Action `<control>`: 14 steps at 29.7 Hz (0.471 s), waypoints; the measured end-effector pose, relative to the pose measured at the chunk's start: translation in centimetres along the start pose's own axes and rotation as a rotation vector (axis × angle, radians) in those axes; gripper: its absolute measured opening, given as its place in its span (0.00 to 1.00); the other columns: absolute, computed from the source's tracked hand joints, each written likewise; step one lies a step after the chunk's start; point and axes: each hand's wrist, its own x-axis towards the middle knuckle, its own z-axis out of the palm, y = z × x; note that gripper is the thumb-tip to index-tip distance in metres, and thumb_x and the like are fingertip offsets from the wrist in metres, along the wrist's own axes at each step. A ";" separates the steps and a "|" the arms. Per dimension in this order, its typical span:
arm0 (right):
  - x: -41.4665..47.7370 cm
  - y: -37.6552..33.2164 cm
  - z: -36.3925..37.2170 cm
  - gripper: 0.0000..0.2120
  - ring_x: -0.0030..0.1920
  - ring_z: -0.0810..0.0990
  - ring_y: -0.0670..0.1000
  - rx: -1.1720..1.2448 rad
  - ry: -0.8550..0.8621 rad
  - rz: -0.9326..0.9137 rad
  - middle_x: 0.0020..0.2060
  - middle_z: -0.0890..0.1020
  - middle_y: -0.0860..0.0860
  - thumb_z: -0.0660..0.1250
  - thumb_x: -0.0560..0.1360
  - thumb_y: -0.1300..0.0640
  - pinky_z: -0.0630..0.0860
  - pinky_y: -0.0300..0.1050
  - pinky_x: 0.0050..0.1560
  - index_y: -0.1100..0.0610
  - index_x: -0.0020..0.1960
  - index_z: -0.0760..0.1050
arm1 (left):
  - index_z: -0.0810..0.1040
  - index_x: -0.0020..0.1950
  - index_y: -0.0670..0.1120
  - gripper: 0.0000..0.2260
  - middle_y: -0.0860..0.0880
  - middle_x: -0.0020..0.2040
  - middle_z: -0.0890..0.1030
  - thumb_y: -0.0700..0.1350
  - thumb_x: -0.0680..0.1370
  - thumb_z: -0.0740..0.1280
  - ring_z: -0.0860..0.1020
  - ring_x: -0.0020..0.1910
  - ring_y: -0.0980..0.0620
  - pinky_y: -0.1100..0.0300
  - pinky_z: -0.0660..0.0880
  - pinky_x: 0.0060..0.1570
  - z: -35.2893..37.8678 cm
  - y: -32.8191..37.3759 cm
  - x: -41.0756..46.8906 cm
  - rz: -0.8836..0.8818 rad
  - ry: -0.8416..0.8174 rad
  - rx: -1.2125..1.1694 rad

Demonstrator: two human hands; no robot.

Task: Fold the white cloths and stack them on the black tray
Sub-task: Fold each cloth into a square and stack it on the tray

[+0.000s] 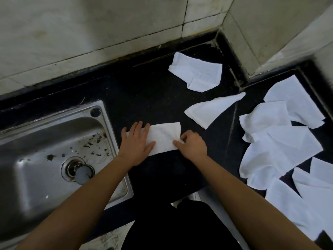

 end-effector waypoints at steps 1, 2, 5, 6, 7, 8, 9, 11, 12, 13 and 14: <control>0.1 0.1 -0.3 0.13 0.46 0.76 0.49 0.037 -0.018 -0.006 0.49 0.77 0.49 0.72 0.74 0.46 0.71 0.43 0.44 0.51 0.52 0.73 | 0.54 0.80 0.46 0.30 0.41 0.79 0.57 0.58 0.81 0.55 0.56 0.77 0.43 0.39 0.53 0.72 -0.8 0.6 0.9 0.026 0.061 -0.003; 0.2 0.3 -0.5 0.12 0.45 0.76 0.48 0.073 -0.040 -0.018 0.47 0.78 0.48 0.73 0.75 0.48 0.71 0.43 0.43 0.51 0.51 0.73 | 0.55 0.79 0.46 0.29 0.41 0.78 0.58 0.55 0.81 0.58 0.57 0.77 0.43 0.40 0.55 0.71 -1.6 1.3 1.9 0.067 0.091 -0.014; 0.1 0.8 -1.1 0.10 0.44 0.77 0.46 0.206 -0.065 -0.062 0.43 0.79 0.46 0.75 0.73 0.55 0.74 0.40 0.46 0.51 0.48 0.74 | 0.51 0.80 0.50 0.30 0.43 0.80 0.52 0.47 0.81 0.61 0.50 0.78 0.43 0.41 0.53 0.73 -3.8 3.1 5.3 0.218 -0.017 -0.067; 0.0 1.0 -1.5 0.10 0.43 0.78 0.46 0.252 -0.053 -0.075 0.42 0.79 0.46 0.76 0.72 0.57 0.75 0.39 0.47 0.51 0.47 0.75 | 0.49 0.80 0.51 0.31 0.44 0.80 0.50 0.46 0.81 0.61 0.48 0.78 0.44 0.42 0.52 0.73 -4.5 3.8 6.3 0.253 -0.091 -0.080; 0.0 1.1 -1.8 0.10 0.42 0.78 0.45 0.292 -0.040 -0.088 0.41 0.79 0.45 0.77 0.71 0.58 0.75 0.37 0.46 0.51 0.46 0.75 | 0.48 0.80 0.52 0.32 0.46 0.80 0.50 0.45 0.81 0.62 0.48 0.78 0.45 0.42 0.52 0.74 -5.2 4.3 7.2 0.271 -0.167 -0.106; 0.0 1.3 -2.2 0.11 0.41 0.78 0.44 0.324 -0.032 -0.105 0.41 0.79 0.45 0.77 0.71 0.59 0.74 0.36 0.46 0.52 0.46 0.76 | 0.47 0.80 0.53 0.34 0.47 0.80 0.51 0.44 0.80 0.63 0.49 0.78 0.46 0.43 0.52 0.74 -5.8 4.7 8.0 0.276 -0.229 -0.148; 0.0 1.4 -2.6 0.11 0.41 0.78 0.44 0.342 -0.032 -0.122 0.41 0.79 0.45 0.77 0.70 0.59 0.74 0.34 0.45 0.52 0.46 0.76 | 0.48 0.80 0.54 0.35 0.48 0.80 0.53 0.43 0.79 0.64 0.50 0.78 0.47 0.44 0.52 0.74 -6.2 5.1 8.6 0.275 -0.272 -0.199; -0.1 1.4 -3.6 0.11 0.41 0.77 0.43 0.351 -0.033 -0.166 0.41 0.80 0.46 0.78 0.70 0.59 0.74 0.31 0.43 0.53 0.46 0.76 | 0.49 0.80 0.56 0.37 0.49 0.79 0.59 0.40 0.78 0.66 0.54 0.78 0.47 0.44 0.53 0.74 -6.9 5.5 9.5 0.265 -0.344 -0.323; -0.1 1.4 -4.1 0.11 0.41 0.77 0.43 0.354 -0.028 -0.185 0.41 0.80 0.46 0.78 0.70 0.60 0.74 0.30 0.42 0.53 0.45 0.76 | 0.50 0.80 0.55 0.37 0.50 0.77 0.63 0.39 0.77 0.67 0.58 0.77 0.47 0.45 0.56 0.74 -7.2 5.5 9.8 0.259 -0.383 -0.400; -0.1 1.4 -4.7 0.12 0.40 0.77 0.43 0.361 -0.026 -0.199 0.41 0.80 0.46 0.78 0.69 0.60 0.74 0.31 0.42 0.52 0.45 0.75 | 0.51 0.80 0.55 0.38 0.50 0.74 0.68 0.38 0.77 0.67 0.63 0.75 0.48 0.46 0.60 0.73 -7.5 5.5 10.1 0.252 -0.422 -0.482; -0.1 1.3 -5.2 0.13 0.40 0.77 0.43 0.368 -0.028 -0.207 0.41 0.80 0.46 0.78 0.69 0.61 0.74 0.32 0.43 0.51 0.44 0.75 | 0.51 0.80 0.54 0.38 0.50 0.71 0.72 0.38 0.77 0.68 0.68 0.72 0.48 0.48 0.65 0.71 -7.7 5.4 10.1 0.235 -0.460 -0.561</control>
